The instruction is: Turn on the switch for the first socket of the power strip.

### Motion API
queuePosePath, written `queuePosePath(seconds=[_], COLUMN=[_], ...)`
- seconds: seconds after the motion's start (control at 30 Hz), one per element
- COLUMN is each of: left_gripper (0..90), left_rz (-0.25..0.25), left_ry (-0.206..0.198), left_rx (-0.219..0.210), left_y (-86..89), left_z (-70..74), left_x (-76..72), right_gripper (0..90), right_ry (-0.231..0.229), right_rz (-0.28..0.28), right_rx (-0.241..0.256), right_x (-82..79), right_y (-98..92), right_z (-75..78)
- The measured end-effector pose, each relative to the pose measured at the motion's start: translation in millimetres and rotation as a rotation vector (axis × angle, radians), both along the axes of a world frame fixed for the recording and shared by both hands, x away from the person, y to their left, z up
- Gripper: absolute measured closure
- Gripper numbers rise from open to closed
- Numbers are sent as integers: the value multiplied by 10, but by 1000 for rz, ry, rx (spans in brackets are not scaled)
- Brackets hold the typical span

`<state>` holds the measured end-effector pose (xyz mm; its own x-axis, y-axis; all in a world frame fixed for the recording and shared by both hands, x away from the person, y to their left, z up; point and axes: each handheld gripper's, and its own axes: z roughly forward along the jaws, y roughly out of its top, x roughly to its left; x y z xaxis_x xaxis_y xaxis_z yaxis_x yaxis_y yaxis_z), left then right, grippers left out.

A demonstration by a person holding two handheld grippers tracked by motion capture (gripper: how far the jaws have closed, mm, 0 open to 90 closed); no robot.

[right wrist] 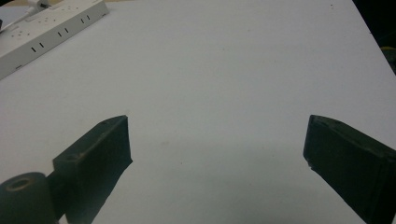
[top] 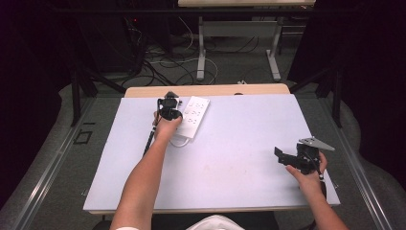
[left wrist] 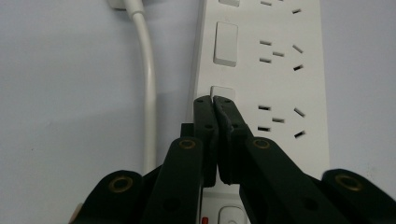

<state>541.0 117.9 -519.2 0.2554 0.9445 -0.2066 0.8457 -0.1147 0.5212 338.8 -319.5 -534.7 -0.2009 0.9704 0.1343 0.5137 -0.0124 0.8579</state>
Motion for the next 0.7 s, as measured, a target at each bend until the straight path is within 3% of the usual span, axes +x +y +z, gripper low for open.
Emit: queuePosePath(seconds=[0.37, 0.7], left_gripper=[820, 721], left_rz=[-20, -44], left_ry=[0, -23], left_rx=[4, -26], left_y=[-7, -37], left_z=[8, 20], left_x=[-19, -31], right_gripper=[69, 69], right_ry=[2, 0], right_rz=[11, 5], right_rx=[0, 9], right_x=[3, -1], right_y=[4, 16], right_z=[-3, -4])
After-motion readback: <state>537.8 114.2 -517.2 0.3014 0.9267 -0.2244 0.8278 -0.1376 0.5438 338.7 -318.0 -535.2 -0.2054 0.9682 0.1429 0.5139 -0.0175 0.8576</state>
